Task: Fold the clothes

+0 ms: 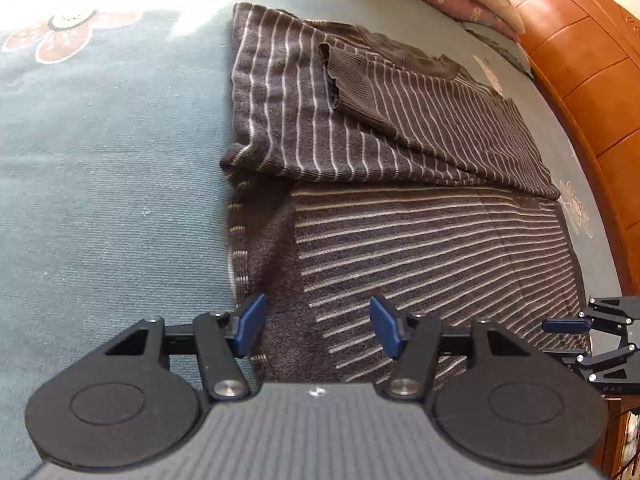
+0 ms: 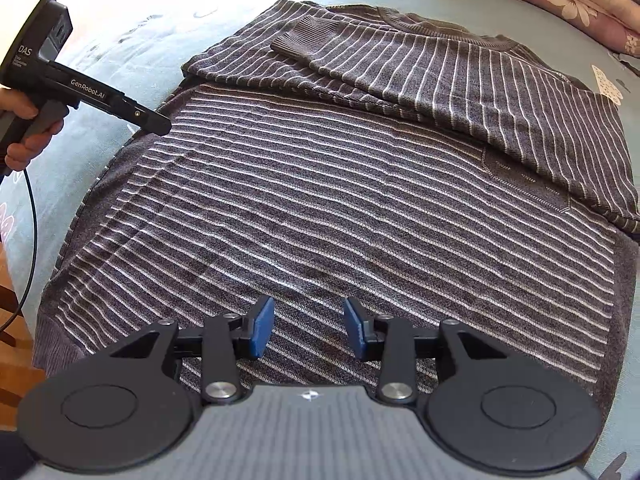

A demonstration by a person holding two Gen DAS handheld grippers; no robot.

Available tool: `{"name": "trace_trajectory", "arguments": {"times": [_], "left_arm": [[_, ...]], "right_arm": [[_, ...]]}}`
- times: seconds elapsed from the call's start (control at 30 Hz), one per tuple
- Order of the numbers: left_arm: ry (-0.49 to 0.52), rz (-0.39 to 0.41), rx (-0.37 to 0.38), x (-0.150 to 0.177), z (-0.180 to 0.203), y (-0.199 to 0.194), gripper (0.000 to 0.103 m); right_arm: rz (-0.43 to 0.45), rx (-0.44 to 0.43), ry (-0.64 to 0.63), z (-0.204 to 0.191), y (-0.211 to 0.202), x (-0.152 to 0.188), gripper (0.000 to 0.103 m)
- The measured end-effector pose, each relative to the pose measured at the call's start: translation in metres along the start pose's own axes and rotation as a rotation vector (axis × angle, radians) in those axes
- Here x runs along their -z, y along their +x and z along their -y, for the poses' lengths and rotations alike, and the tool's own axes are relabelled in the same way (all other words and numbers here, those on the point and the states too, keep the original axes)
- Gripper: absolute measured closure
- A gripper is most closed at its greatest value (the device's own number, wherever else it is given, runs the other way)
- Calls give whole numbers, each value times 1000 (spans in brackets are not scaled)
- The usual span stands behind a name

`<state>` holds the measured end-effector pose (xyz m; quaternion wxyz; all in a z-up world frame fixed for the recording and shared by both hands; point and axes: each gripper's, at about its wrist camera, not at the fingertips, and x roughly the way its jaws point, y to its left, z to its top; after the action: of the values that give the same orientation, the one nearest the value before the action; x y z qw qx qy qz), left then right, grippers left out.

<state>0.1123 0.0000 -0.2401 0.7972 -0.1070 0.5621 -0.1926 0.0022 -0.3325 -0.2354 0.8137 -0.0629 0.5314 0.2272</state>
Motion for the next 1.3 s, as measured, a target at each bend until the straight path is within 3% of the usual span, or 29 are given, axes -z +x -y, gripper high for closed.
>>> {"name": "trace_trajectory", "arguments": {"times": [0.1,0.2,0.33,0.47,0.57,0.73,0.83,1.0,1.17,1.23,1.3], "left_arm": [[-23,-11,42,1,6,-11,44],[12,56,60,-3,19,-17,37],[-90,76,55,-19,3,10,37],[-71,129,-22,-24,-2,19,42],[-110,122,-26,-25,1,13,43],[-82,160,5,-34,12,14,36],[-88,150,-58,-41,4,32,37],[35,192,-186,-48,11,34,42],[79,197,-193,-41,23,19,42],[126,209,-170,-36,29,14,37],[143,162,-139,-34,31,22,36]], "right_arm": [[-8,13,4,5,-3,5,59],[-2,21,20,10,-7,10,59],[9,24,19,10,-9,12,59],[20,28,-1,9,-16,17,59],[23,40,12,15,-22,24,59],[25,50,64,22,-23,32,59],[26,47,65,20,-21,34,59],[26,49,45,18,-22,34,59],[21,63,87,27,-24,37,59],[23,65,94,29,-24,37,58],[21,65,92,30,-22,38,58]]}}
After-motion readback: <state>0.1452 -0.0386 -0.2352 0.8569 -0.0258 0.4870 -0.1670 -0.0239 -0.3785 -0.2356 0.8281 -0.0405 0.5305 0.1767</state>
